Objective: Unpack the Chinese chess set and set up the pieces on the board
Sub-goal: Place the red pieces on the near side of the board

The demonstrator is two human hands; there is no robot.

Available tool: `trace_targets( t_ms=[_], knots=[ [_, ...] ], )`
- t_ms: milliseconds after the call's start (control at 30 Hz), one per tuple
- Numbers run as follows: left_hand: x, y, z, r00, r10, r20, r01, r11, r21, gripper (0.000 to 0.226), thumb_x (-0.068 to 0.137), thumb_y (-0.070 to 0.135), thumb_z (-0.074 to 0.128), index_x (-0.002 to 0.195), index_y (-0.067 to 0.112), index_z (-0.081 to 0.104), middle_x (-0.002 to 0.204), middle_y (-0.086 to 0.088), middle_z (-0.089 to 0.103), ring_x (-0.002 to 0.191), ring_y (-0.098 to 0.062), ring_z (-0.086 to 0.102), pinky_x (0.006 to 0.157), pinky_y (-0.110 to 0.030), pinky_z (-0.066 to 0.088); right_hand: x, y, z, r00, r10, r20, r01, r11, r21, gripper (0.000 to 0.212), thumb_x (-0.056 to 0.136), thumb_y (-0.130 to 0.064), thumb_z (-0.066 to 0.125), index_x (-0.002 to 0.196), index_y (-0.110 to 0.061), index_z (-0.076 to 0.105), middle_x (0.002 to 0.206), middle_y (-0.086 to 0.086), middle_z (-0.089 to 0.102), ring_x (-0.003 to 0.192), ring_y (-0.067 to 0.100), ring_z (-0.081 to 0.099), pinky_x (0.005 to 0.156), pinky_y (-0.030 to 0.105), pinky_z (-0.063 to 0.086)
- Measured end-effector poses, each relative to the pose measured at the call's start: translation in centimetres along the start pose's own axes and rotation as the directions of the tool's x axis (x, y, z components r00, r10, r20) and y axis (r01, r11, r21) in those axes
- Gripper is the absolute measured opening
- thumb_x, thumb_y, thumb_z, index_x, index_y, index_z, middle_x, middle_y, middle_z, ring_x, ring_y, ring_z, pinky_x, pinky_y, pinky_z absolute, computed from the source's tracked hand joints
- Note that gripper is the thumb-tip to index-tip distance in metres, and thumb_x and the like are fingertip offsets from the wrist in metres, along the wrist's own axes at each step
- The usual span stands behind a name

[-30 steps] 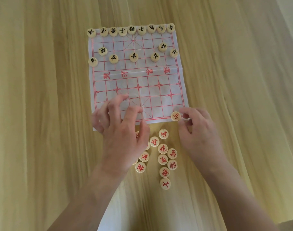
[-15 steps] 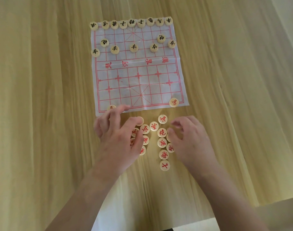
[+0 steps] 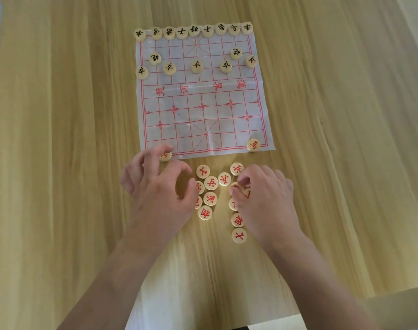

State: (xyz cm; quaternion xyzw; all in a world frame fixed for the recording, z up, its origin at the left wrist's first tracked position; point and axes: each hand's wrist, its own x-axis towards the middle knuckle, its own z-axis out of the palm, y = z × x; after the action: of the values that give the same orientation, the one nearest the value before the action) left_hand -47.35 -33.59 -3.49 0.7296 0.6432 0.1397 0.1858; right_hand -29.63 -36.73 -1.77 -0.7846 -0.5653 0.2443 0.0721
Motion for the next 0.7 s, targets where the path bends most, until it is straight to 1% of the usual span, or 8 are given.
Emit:
trace_targets(
  t_ms=[67,133,200,267,333,467,567,700],
  knots=[
    [-0.2,0.1,0.2,0.999,-0.035,0.019,0.035,0.999,-0.010,0.010,0.081,0.036,0.070,0.089,0.033,0.064,0.136,0.010,0.043,0.133,-0.020,0.027,0.110,-0.041,0.013,-0.2,0.0,0.0,0.999,-0.014,-0.050,0.017,0.998,0.058,0.008,0.090,-0.030,0.060,0.090,-0.029,0.052,0.085,-0.015,0.056,0.087,0.011,0.049,0.083,0.026,0.030],
    [-0.3,0.1,0.3,0.997,-0.064,0.030,0.065,0.998,-0.011,0.011,0.081,0.036,0.071,0.089,0.034,0.065,0.136,0.011,0.043,0.133,-0.019,0.027,0.111,-0.043,0.014,-0.3,0.0,0.0,0.995,0.002,-0.101,0.012,0.990,0.137,0.008,0.089,-0.030,0.063,0.088,-0.029,0.055,0.080,-0.016,0.057,0.084,0.008,0.051,0.083,0.025,0.033],
    [-0.5,0.0,0.2,0.996,-0.081,0.034,0.081,0.997,-0.003,0.012,0.080,0.036,0.072,0.091,0.035,0.066,0.138,0.012,0.043,0.133,-0.019,0.027,0.111,-0.044,0.016,-0.4,0.0,-0.2,0.990,0.034,-0.135,0.001,0.968,0.251,0.008,0.089,-0.029,0.064,0.087,-0.029,0.057,0.077,-0.018,0.056,0.081,0.005,0.051,0.084,0.029,0.040],
    [-0.7,-0.1,0.1,0.996,-0.082,0.042,0.083,0.997,-0.005,0.013,0.080,0.036,0.073,0.092,0.036,0.067,0.139,0.012,0.042,0.133,-0.019,0.027,0.111,-0.045,0.018,-0.5,-0.2,-0.5,0.988,0.075,-0.138,-0.018,0.926,0.376,0.008,0.089,-0.027,0.066,0.087,-0.029,0.058,0.077,-0.020,0.057,0.082,0.001,0.052,0.086,0.036,0.046],
    [-0.9,0.0,0.0,0.997,-0.065,0.050,0.066,0.998,-0.019,0.014,0.079,0.036,0.075,0.091,0.037,0.066,0.140,0.012,0.042,0.133,-0.020,0.026,0.111,-0.045,0.018,-0.4,-0.3,-0.6,0.986,0.111,-0.122,-0.047,0.898,0.438,0.007,0.089,-0.028,0.066,0.088,-0.028,0.060,0.078,-0.020,0.058,0.083,0.002,0.054,0.086,0.039,0.048],
    [-1.2,0.1,-0.2,0.991,0.062,0.122,-0.056,0.997,-0.047,0.019,0.075,0.041,0.077,0.090,0.039,0.067,0.141,0.013,0.039,0.135,-0.020,0.025,0.112,-0.043,0.014,-0.2,0.0,-0.5,0.982,0.166,-0.093,-0.105,0.879,0.466,0.006,0.088,-0.031,0.066,0.087,-0.027,0.061,0.079,-0.016,0.061,0.085,0.006,0.056,0.084,0.041,0.049],
    [-1.5,-0.1,-0.2,0.975,0.153,0.162,-0.143,0.987,-0.074,0.025,0.070,0.044,0.077,0.092,0.039,0.067,0.143,0.012,0.038,0.135,-0.021,0.025,0.111,-0.040,0.013,-0.1,0.4,-0.6,0.977,0.194,-0.084,-0.134,0.876,0.464,0.009,0.088,-0.032,0.066,0.084,-0.027,0.061,0.080,-0.014,0.062,0.084,0.007,0.057,0.083,0.039,0.049],
    [-2.1,-0.4,-0.2,0.971,0.176,0.161,-0.162,0.982,-0.094,0.029,0.067,0.047,0.073,0.094,0.038,0.067,0.144,0.010,0.039,0.134,-0.023,0.027,0.111,-0.044,0.017,-0.4,0.7,-0.6,0.974,0.207,-0.087,-0.146,0.878,0.457,0.010,0.088,-0.031,0.065,0.081,-0.027,0.060,0.080,-0.013,0.063,0.084,0.009,0.057,0.083,0.040,0.049]
  ],
)
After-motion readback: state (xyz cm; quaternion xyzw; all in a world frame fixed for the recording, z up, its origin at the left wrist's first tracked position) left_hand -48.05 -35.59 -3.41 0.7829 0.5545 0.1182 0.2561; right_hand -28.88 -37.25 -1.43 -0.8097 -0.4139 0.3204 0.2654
